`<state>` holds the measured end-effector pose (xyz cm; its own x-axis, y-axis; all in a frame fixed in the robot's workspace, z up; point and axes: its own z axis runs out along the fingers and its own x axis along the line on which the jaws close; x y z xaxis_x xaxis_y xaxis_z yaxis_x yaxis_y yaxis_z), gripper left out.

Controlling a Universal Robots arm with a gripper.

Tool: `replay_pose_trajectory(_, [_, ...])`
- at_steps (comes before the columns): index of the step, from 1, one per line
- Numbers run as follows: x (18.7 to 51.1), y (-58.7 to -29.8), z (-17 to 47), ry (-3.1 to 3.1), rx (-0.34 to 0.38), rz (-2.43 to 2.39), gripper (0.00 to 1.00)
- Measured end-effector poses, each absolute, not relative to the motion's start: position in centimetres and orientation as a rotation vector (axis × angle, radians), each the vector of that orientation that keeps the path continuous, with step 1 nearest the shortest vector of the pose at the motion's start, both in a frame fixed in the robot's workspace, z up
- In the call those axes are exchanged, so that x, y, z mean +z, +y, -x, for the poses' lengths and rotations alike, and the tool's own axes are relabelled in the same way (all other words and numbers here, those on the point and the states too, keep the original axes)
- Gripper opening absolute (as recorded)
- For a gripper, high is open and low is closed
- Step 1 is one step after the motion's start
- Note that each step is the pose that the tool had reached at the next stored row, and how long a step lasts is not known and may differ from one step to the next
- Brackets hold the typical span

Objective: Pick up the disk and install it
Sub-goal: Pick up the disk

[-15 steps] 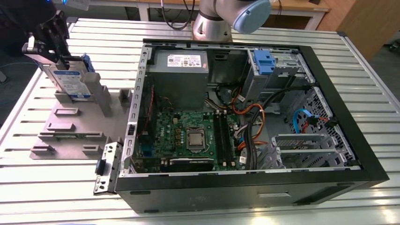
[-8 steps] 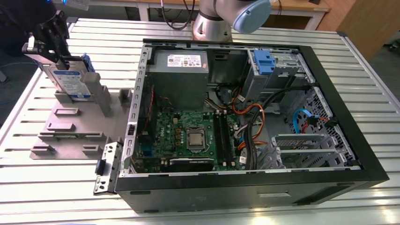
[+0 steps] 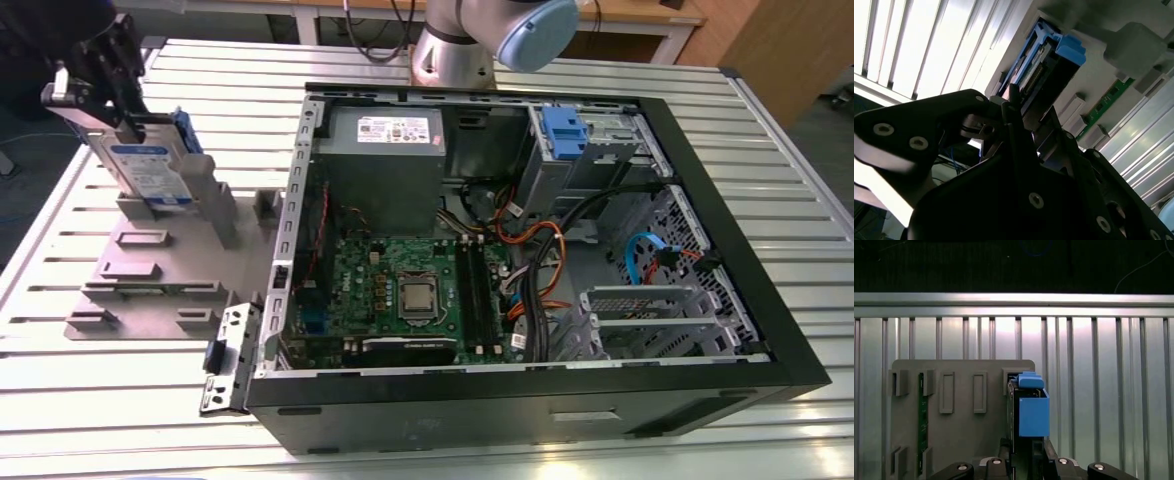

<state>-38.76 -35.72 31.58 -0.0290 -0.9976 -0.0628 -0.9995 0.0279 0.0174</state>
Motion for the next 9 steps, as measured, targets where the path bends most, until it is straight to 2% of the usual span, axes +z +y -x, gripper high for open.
replay_pose_trajectory(9, [35.0, -35.7, 38.8, 2.228, 0.088, 2.166, 0.35])
